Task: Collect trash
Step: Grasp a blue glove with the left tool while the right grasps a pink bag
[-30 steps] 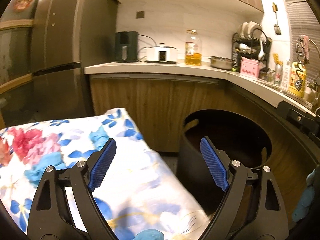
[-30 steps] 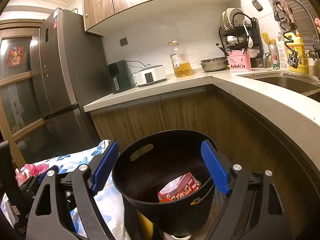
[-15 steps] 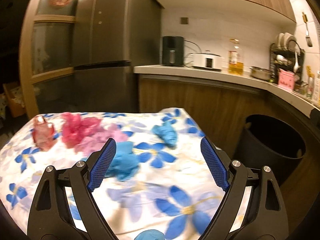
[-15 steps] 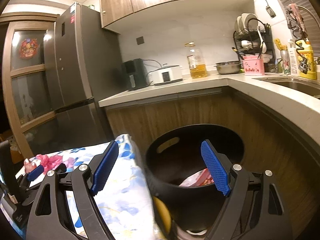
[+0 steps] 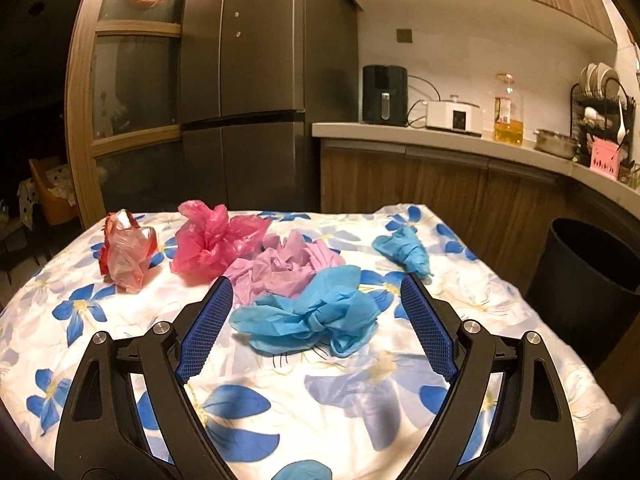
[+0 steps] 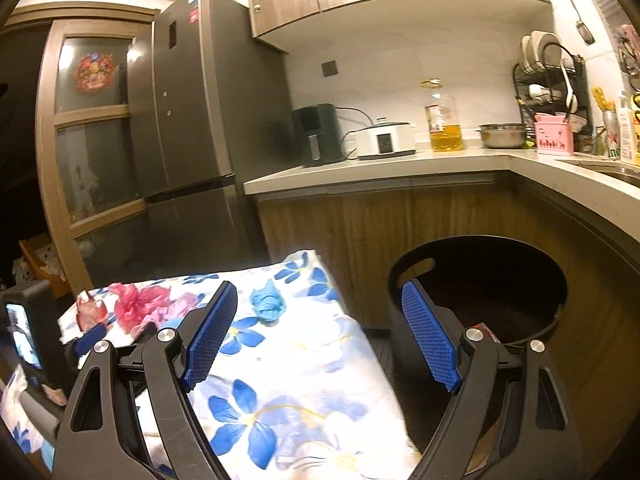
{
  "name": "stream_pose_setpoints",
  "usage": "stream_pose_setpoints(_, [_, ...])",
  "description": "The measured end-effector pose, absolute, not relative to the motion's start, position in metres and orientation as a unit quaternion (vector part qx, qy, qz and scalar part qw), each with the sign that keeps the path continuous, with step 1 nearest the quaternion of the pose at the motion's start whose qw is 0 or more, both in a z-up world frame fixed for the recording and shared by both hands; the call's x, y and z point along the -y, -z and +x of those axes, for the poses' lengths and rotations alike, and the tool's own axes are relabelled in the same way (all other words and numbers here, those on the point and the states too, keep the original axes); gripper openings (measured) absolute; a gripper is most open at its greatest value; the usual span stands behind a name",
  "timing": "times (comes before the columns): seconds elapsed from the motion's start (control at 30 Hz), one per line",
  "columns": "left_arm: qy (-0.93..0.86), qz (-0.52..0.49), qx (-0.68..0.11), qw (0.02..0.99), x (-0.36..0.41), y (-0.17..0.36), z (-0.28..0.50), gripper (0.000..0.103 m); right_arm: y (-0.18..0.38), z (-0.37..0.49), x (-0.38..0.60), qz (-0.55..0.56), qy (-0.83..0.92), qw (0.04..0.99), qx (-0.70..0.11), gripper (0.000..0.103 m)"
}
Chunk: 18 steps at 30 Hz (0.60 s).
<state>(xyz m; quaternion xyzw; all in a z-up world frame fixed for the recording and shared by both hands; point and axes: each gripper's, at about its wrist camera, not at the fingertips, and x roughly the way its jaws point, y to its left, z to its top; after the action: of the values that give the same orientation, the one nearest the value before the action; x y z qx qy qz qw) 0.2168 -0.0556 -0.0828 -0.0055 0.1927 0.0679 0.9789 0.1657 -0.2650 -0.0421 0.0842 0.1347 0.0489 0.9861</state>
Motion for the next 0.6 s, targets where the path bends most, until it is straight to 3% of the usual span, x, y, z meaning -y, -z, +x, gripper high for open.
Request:
stream_pose_setpoints(0.17, [-0.063,0.001,-0.219,0.974,0.054,0.095,0.239,0.071,0.042,0.173,0.253,0.078,-0.054,0.986,-0.135,0.082])
stream_pose_setpoints(0.6, [-0.010,-0.053,-0.297,0.953,0.032,0.121,0.265,0.010,0.046,0.200,0.222,0.062,-0.069,0.985,-0.149,0.082])
